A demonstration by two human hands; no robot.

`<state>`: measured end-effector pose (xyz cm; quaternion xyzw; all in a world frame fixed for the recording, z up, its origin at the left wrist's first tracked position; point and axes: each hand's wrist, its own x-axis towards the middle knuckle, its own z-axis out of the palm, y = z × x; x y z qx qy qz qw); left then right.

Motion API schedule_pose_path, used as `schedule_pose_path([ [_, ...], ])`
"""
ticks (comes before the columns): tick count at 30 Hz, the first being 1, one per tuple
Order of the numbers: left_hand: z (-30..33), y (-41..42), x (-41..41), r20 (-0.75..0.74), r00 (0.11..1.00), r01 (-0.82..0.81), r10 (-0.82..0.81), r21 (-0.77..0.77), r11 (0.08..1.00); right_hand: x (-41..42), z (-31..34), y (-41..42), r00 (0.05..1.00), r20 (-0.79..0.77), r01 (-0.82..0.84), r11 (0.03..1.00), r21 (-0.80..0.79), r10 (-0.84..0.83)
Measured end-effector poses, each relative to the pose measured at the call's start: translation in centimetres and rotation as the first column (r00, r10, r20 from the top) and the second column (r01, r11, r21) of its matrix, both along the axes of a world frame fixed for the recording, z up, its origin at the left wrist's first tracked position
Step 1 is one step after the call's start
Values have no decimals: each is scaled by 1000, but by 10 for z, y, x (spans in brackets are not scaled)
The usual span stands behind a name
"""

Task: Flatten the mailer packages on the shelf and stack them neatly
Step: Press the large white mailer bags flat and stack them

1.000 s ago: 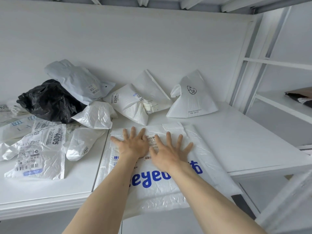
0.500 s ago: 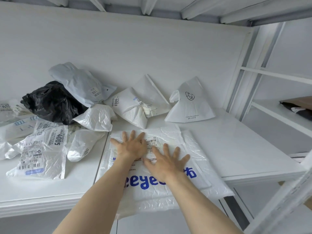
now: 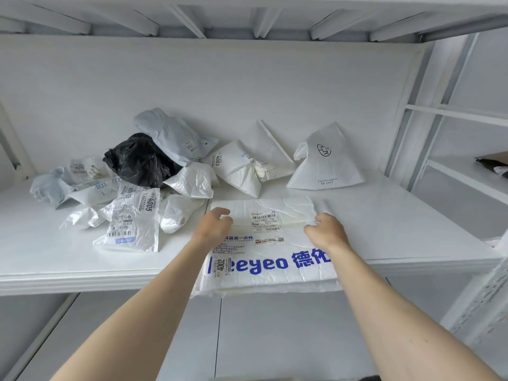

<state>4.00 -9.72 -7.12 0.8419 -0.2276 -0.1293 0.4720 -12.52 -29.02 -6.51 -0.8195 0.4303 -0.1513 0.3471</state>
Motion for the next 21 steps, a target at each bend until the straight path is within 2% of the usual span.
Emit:
schedule_pose_path([
  [4,1,7,-15,22,995,93,-96,120,988,-18,-4,-8,999,-54,-9,999,-49,6],
  [7,-8,2,-24,75,986,126,-149,245,961,-31,-6,-13,953,-301,-7,986,-164,-44],
  [9,-16,-2,-28,166,970,117,-180,331,936,-40,-11,-16,912,-398,33,985,-171,-100],
  [12,-22,-6,-28,272,937,90,-219,420,903,-44,-15,-19,907,-400,47,978,-205,-127],
  [15,-22,-8,-21,323,910,83,-259,472,878,-38,-13,-13,937,-336,1,965,-262,-92],
  [21,-15,-14,2,304,924,27,-233,554,832,-22,-13,-7,961,-275,-60,984,-166,12],
])
